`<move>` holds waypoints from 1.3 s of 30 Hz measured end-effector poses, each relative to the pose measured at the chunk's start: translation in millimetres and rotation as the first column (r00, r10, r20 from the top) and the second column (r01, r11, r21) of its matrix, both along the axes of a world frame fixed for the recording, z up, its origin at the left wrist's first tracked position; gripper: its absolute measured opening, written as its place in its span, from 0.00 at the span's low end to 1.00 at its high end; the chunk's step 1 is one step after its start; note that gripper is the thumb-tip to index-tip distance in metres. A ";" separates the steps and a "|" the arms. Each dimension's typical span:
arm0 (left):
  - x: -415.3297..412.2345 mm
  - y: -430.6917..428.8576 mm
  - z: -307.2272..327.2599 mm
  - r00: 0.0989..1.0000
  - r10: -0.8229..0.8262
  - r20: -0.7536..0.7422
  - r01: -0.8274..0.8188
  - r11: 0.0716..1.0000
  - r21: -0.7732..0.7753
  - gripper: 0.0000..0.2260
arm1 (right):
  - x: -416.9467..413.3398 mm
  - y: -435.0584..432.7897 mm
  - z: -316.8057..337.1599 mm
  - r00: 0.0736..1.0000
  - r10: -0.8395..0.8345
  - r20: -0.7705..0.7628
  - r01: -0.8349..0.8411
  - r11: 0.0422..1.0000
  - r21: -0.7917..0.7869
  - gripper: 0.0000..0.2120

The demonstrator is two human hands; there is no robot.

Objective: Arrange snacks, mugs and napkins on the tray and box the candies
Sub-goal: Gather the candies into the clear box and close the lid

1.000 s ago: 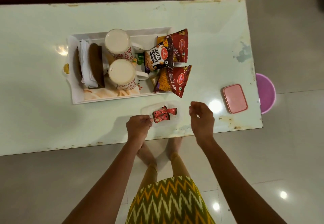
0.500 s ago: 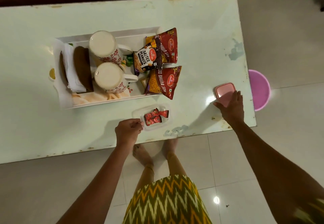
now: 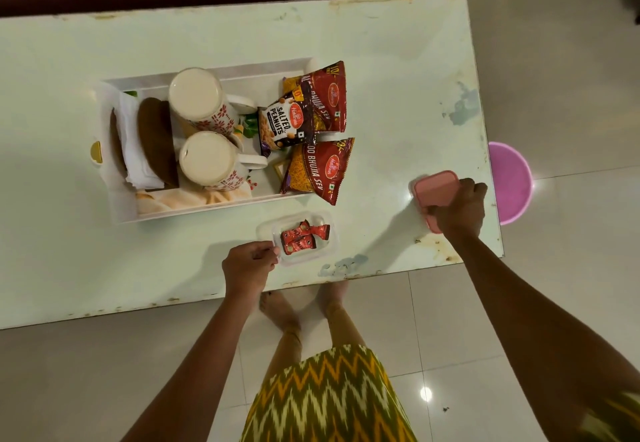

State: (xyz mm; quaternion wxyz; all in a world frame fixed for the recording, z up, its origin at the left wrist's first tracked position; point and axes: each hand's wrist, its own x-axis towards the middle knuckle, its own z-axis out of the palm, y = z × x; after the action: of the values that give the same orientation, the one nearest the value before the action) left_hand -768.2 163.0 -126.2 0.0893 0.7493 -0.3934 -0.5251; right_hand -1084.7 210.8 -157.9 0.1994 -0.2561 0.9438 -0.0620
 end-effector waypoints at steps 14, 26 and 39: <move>3.5 4.0 2.1 0.999 0.038 -0.020 -0.038 0.999 0.020 0.08 | 173.5 30.7 50.7 0.615 0.710 -0.343 -0.772 0.452 -0.448 0.19; 21.5 22.6 2.1 0.996 0.077 -0.050 -0.075 0.996 0.038 0.08 | 209.2 36.1 25.3 0.334 0.905 -0.263 -0.937 0.288 -0.199 0.28; 23.2 31.7 6.4 0.998 0.031 -0.045 -0.028 0.997 0.068 0.13 | 203.8 48.2 28.5 0.808 0.587 -0.060 -0.554 0.720 -0.418 0.17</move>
State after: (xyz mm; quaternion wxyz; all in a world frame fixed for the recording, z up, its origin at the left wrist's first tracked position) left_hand -745.0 194.6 -119.8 0.0807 0.7453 -0.3621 -0.5540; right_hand -880.9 259.0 -129.4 0.1854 -0.5679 0.7748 -0.2069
